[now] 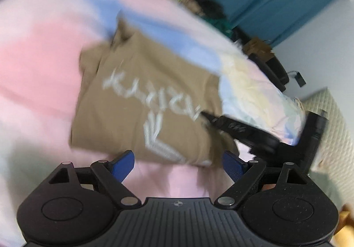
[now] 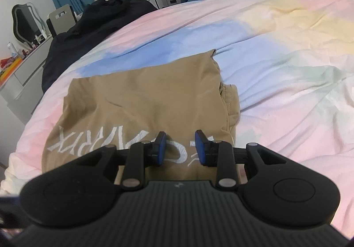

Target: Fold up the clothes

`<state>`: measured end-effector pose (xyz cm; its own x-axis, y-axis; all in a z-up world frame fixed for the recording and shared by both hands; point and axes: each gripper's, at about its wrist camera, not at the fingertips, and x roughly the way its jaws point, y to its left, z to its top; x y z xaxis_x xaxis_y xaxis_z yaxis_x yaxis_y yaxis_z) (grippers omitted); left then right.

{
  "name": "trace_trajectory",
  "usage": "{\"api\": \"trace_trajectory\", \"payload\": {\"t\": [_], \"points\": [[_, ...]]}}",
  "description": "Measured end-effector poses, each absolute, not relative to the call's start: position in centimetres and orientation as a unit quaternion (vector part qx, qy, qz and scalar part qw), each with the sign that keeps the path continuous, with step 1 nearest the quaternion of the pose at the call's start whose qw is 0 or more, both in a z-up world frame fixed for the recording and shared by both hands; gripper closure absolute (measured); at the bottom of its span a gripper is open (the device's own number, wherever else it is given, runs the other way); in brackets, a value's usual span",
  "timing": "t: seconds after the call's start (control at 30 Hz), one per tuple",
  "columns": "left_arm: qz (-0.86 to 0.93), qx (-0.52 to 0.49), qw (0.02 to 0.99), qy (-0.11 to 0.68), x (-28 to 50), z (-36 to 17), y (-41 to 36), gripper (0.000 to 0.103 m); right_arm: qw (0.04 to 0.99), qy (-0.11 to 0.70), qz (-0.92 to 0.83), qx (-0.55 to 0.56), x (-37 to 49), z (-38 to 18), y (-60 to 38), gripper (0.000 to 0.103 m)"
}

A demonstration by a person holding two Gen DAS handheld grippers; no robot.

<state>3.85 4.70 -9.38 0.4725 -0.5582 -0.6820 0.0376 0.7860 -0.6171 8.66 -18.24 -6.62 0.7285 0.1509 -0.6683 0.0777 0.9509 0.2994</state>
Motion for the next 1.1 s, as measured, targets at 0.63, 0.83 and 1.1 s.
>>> {"api": "trace_trajectory", "payload": {"t": [0.63,0.83,1.1], "points": [[-0.208,-0.404,0.821,0.346,4.6,-11.0,8.0,0.017,0.917,0.364,0.003,0.161,8.5,-6.7,-18.0,0.071],[-0.159,-0.427,0.794,0.401,5.6,-14.0,8.6,0.019,0.915,0.367,0.004,0.169,8.6,-6.8,-18.1,0.072],[-0.119,-0.404,0.806,0.416,5.8,-14.6,9.0,0.044,0.911,0.367,-0.005,0.191,8.4,-6.6,-18.8,0.073]]}}
